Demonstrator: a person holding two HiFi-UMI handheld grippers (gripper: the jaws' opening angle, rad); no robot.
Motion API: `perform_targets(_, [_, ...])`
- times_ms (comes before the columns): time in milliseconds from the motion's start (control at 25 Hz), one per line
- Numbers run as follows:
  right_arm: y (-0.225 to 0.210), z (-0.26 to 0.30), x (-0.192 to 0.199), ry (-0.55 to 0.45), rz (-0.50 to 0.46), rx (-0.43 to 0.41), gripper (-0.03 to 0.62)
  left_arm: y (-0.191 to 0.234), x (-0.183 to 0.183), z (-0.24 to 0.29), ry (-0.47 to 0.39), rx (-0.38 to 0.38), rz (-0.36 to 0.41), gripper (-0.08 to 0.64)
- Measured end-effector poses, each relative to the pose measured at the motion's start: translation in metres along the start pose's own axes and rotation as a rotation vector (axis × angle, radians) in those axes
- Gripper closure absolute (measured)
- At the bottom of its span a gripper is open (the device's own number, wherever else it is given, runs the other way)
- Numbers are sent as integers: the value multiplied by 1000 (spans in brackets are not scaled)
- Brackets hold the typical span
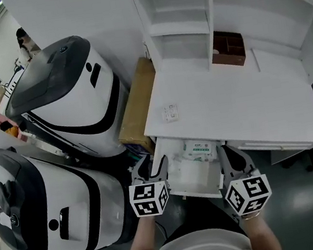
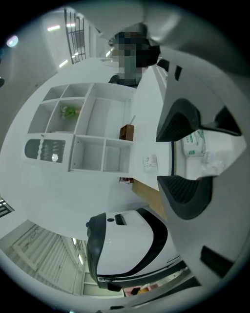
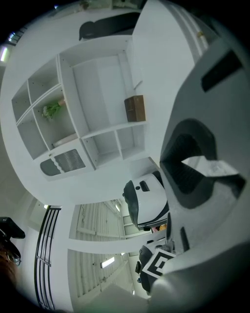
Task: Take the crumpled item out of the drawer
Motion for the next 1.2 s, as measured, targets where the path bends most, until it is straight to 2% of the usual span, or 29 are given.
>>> perform_targets(600, [-29,20,-6,37,34,33,591,-7,33,88,325,39,153,345])
perform_targets(920, [-37,24,-5,45,48,44,591,-8,54,118,479,76,207,344])
perform_targets(1200, [-43,23,-1,53,63,51,591,-14,69,141,619,95,290,337])
Point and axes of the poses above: the fingertips, and each gripper's own axes: z forward along the fingers, y to its left, x out of its underside, the point moved 10 cm from there along -z, backward along the fingers, and after that the axes turned 11 degrees about y, right-handed, at the moved point
